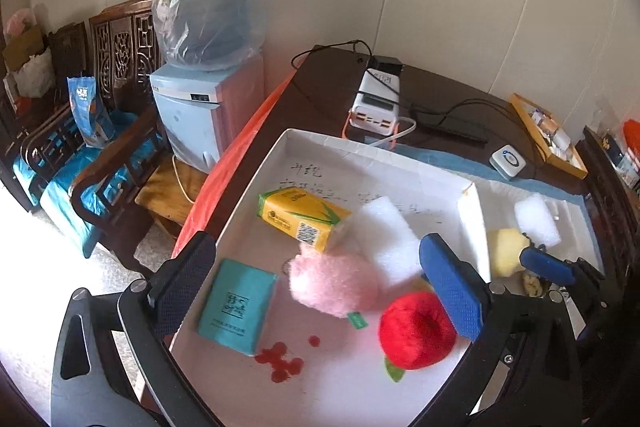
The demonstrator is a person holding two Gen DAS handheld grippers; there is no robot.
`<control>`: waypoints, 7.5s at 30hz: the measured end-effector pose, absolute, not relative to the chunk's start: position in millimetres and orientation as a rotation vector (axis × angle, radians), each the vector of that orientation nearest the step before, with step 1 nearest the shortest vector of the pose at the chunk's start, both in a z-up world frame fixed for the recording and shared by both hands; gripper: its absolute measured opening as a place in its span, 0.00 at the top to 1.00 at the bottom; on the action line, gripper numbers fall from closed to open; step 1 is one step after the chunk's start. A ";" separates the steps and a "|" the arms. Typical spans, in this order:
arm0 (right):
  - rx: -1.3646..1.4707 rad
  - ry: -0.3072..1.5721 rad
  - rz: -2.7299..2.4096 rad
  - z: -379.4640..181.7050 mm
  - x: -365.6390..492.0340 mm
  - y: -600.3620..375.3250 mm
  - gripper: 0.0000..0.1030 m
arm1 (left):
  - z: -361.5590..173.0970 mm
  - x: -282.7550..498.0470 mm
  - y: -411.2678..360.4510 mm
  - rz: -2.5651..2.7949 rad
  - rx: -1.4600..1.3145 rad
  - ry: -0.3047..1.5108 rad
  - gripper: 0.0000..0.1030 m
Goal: Organize soft objects
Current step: 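Open left tool to drop yellow pack in box while right releases foam sheet there, then move both open tools back over the remaining items on the pad, then grasp pale yellow sponge block with left tool while right grasps black-white patterned cloth, then carry sponge into white box and open left tool while right releases cloth there, then move both open tools back over the rope toys on the pad, then grasp purple knotted rope toy with left tool while right grasps brown braided rope toy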
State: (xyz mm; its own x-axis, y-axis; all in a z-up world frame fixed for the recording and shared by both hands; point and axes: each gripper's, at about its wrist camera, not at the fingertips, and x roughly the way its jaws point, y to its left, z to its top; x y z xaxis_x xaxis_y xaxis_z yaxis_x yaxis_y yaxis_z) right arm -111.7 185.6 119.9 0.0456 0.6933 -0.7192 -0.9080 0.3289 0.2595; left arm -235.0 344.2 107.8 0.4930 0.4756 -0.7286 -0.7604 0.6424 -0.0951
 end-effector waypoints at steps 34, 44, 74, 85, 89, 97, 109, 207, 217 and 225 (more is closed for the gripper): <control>-0.148 0.829 1.002 142.6 -6.3 42.0 0.00 | 119.7 -148.8 233.8 0.654 -0.339 0.764 0.00; -0.143 0.788 0.847 138.3 58.9 -22.2 0.00 | 110.3 -118.3 222.6 0.556 -0.405 0.793 0.00; -0.212 1.064 0.909 53.3 69.1 1.5 0.54 | 35.8 -22.4 209.9 0.362 -0.012 1.097 0.53; -0.135 1.042 0.912 70.2 63.2 -22.9 0.54 | 38.6 -32.9 162.0 0.170 -0.176 1.066 0.56; -0.113 1.028 0.899 76.2 62.8 -32.9 0.54 | 53.7 -44.6 165.5 0.221 -0.227 1.000 0.56; -0.096 1.015 0.890 83.5 58.8 -43.6 0.54 | 47.7 -45.0 185.5 0.337 -0.243 1.017 0.31; -0.112 0.936 0.953 112.0 42.1 -48.1 0.56 | 26.5 -33.0 166.7 0.256 -0.254 1.046 0.79; -0.435 0.963 1.004 54.5 12.6 30.5 0.01 | 76.9 -105.3 182.1 0.393 -0.232 0.949 0.06; -0.555 0.917 1.067 44.1 9.4 49.5 0.56 | 53.8 -76.0 184.5 0.386 -0.240 1.022 0.06; -0.422 0.965 0.993 55.6 35.4 5.9 0.62 | 29.6 -28.8 169.2 0.369 -0.191 1.071 0.17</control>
